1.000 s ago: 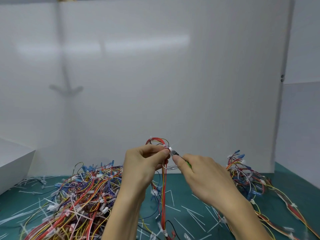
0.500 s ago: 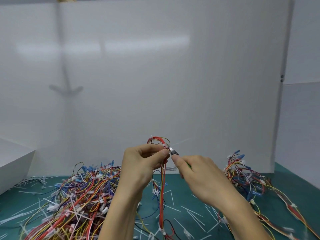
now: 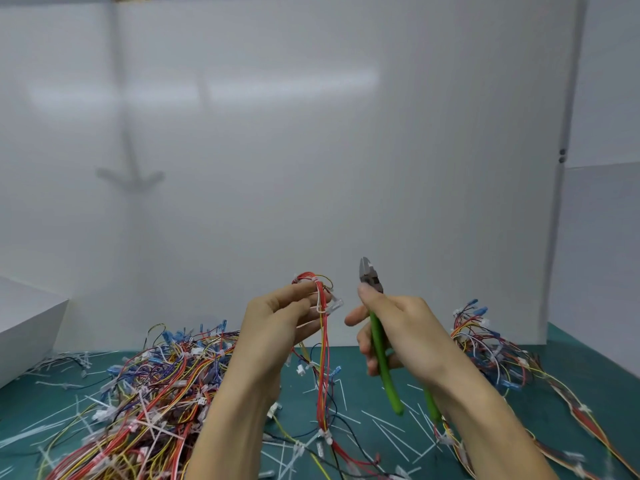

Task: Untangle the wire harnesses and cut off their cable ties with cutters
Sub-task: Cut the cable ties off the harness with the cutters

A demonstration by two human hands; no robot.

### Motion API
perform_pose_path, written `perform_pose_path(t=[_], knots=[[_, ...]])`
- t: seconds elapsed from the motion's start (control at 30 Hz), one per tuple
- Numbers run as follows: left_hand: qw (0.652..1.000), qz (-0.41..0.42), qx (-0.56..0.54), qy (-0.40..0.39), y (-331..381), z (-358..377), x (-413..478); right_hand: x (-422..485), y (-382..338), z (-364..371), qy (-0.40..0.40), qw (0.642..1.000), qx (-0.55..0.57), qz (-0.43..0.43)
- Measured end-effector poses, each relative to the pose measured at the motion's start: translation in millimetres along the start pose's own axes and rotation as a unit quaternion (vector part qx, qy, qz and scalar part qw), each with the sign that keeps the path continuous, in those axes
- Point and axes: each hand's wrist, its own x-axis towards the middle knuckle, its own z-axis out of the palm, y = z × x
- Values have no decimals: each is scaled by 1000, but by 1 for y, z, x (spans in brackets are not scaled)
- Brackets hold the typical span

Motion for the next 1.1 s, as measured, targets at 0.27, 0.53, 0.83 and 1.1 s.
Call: perform_pose_path(t=[0.27,0.53,0.83,1.1], knots=[[998,-29,-30,-39,0,3,1,-4,3,1,-24,998,-45,-36],[991,-16,-103,-87,-3,9,0,-4,5,7,120,965,-226,-59],[990,26,77,-119,-2,7,-5,5,8,-4,137,984,-61,-100],[952,-83,144,-257,1,2,-10,7,10,-9,194,970,116,-91]])
